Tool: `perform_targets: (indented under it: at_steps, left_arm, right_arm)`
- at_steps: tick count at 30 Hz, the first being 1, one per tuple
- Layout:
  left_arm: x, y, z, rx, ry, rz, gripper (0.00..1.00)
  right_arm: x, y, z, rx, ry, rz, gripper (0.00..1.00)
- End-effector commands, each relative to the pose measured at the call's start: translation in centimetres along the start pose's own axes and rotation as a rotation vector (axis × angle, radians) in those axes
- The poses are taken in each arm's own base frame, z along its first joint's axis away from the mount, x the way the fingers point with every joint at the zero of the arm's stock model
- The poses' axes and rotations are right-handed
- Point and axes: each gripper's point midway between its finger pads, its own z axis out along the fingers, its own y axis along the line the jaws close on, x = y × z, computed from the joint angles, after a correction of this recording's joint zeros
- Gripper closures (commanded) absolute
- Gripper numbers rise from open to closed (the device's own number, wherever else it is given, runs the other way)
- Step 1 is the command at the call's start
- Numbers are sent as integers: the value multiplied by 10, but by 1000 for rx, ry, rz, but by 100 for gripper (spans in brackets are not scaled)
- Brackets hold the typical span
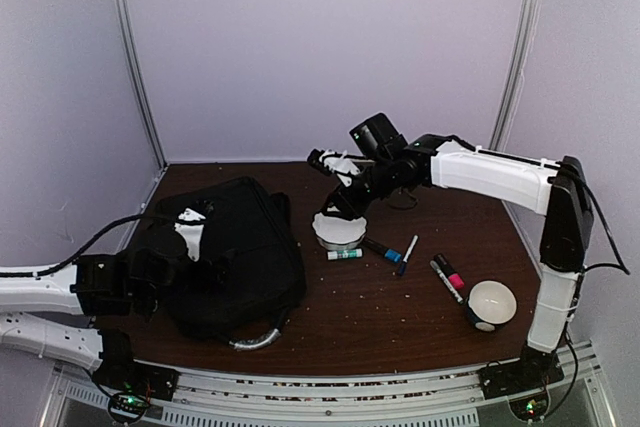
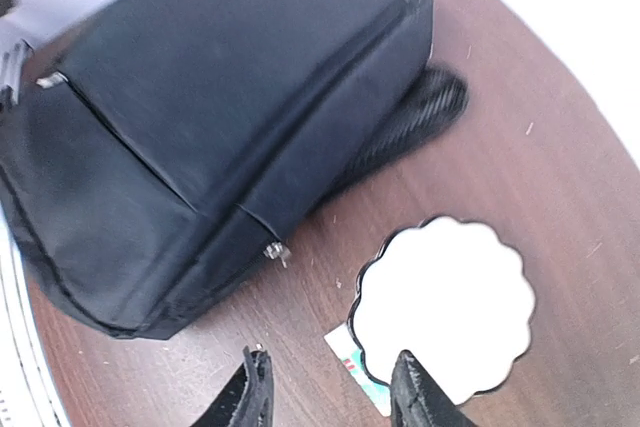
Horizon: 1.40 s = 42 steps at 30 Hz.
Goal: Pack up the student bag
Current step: Pick up the pen from the center of the board.
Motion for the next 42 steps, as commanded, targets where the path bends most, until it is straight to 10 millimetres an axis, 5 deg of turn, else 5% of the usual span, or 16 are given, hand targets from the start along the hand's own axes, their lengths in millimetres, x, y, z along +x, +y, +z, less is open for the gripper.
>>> perform_targets:
  at_steps: [1,6,11,19,25,30,34,42]
  left_arm:
    - [-10,42,-9,-122,-5,-173,2]
    - [29,84,-12,-206,247,-414,20]
    - [69,99,-31,-279,423,-542,27]
    - [90,88,-36,-202,563,-620,33]
    - [99,89,-38,-208,584,-630,48]
    - [100,80,-27,-128,569,-648,45]
    - [81,77,-8,-75,501,-557,32]
    - [42,66,41,28,313,-255,31]
  right_arm:
    - [-22,6,-30,-12,-85,-38,58]
    - [-30,18,-41,-71,-109,-26,56]
    - [-23,27,-44,-114,-99,-9,56]
    - [-10,44,-30,-218,-70,2,54]
    - [-10,60,-23,-263,-70,-6,54]
    - [-22,76,-6,-183,-60,-79,55]
    - [-28,80,21,-56,-29,-168,54]
    - [-22,84,54,-31,35,-160,51]
